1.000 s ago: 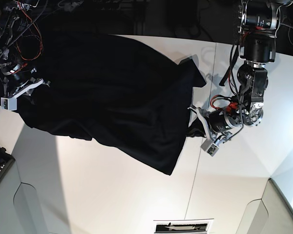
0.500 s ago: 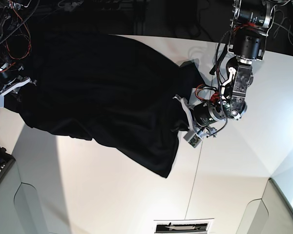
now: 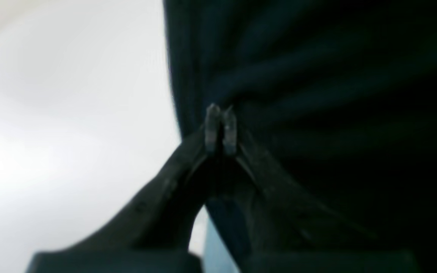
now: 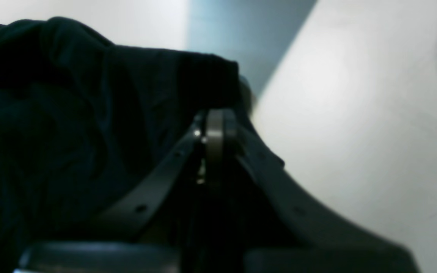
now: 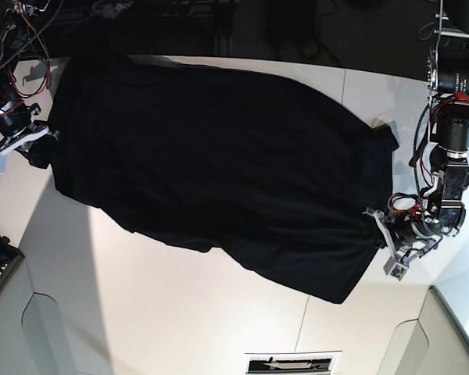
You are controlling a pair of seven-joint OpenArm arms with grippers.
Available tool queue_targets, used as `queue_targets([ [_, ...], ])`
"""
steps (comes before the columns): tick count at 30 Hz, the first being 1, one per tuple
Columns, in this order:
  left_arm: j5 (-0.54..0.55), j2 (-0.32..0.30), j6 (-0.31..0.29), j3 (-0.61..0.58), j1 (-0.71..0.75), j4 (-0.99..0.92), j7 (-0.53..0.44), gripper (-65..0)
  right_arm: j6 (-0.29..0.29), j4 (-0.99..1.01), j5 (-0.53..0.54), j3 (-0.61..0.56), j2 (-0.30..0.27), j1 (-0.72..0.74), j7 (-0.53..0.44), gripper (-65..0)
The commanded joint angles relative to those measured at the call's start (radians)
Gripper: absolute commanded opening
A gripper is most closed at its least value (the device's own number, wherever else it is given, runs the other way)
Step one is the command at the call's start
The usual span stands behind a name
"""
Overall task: Layout the t-shirt on the table in an organized manner, then fold the t-shirt properly
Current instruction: 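Grasp the shirt edge nearest the left gripper and pull it outward, then move the right gripper along the shirt and grasp its corner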
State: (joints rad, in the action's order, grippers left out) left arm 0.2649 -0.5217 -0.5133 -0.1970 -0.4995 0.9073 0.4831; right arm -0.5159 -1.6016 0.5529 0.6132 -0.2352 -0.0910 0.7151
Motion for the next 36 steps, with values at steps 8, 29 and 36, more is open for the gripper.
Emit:
queue_targets([
  [8, 0.341, -0.063, -0.185, 0.035, 0.011, 0.321, 0.196, -51.8, -0.016, -0.018, 0.058, 0.002, -0.013, 0.011, -0.002, -65.0],
  [29, 0.476, -0.029, -0.185, 0.035, 0.447, 0.600, 0.277, -51.8, 0.005, 0.341, -0.078, -0.008, -0.026, 0.310, -0.121, -22.6],
  [36, 0.464, -0.029, -0.185, 0.035, 0.450, 0.600, 0.255, -51.8, -0.009, 0.430, -0.083, -0.116, -0.036, 0.348, -0.118, -22.6],
])
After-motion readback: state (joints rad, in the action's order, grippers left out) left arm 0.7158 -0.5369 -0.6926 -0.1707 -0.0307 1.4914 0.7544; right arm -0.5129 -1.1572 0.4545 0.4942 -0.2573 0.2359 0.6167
